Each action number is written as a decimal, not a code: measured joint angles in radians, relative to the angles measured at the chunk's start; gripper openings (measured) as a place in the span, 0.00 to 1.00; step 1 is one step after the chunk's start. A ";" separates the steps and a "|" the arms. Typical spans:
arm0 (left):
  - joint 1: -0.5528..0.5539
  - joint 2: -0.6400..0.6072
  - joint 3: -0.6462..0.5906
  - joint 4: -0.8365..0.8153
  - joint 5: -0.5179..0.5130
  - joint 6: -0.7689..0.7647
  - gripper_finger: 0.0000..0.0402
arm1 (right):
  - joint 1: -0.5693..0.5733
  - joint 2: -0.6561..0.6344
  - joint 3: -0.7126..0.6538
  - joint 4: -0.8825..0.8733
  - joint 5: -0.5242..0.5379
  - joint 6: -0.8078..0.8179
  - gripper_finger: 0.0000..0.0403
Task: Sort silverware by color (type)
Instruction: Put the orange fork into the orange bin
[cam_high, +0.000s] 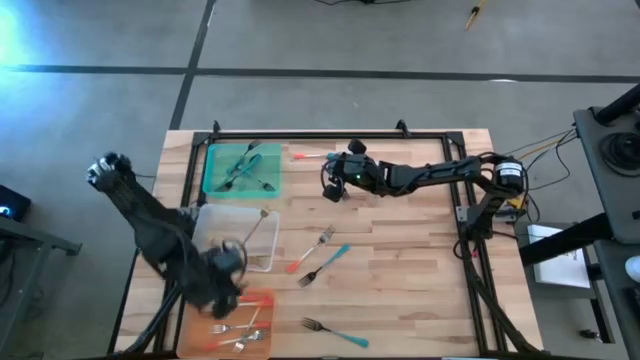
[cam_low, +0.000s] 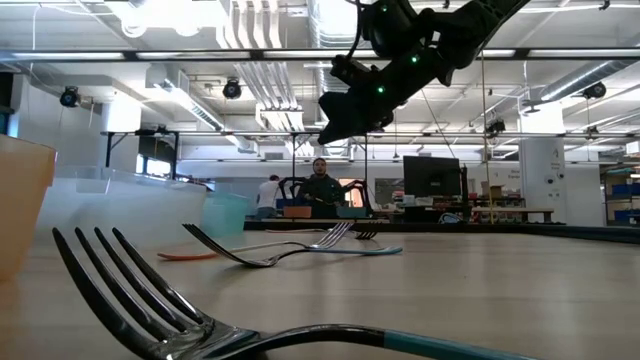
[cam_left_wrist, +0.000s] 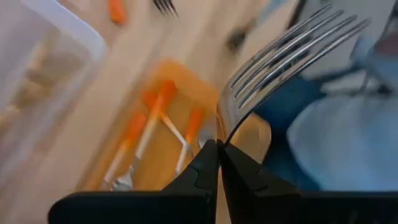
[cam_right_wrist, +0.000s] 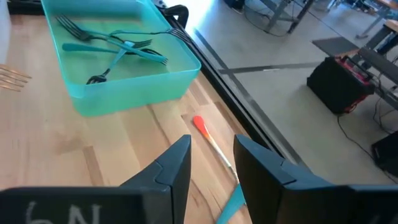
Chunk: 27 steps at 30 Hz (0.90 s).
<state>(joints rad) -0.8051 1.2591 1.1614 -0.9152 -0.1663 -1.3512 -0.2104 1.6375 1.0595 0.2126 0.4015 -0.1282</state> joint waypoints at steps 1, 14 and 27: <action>-0.028 0.033 0.016 0.001 0.002 -0.002 0.00 | 0.000 0.000 0.000 0.000 0.000 0.000 0.28; -0.109 0.256 0.135 -0.158 0.105 0.025 0.00 | 0.000 0.000 0.000 -0.054 -0.001 0.024 0.30; -0.110 0.259 0.135 -0.148 0.102 0.006 0.03 | 0.000 0.001 0.002 -0.200 -0.078 0.082 0.33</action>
<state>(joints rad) -0.9154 1.5186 1.2964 -1.0634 -0.0647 -1.3453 -0.2099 1.6382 1.0611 0.0126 0.3235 -0.0457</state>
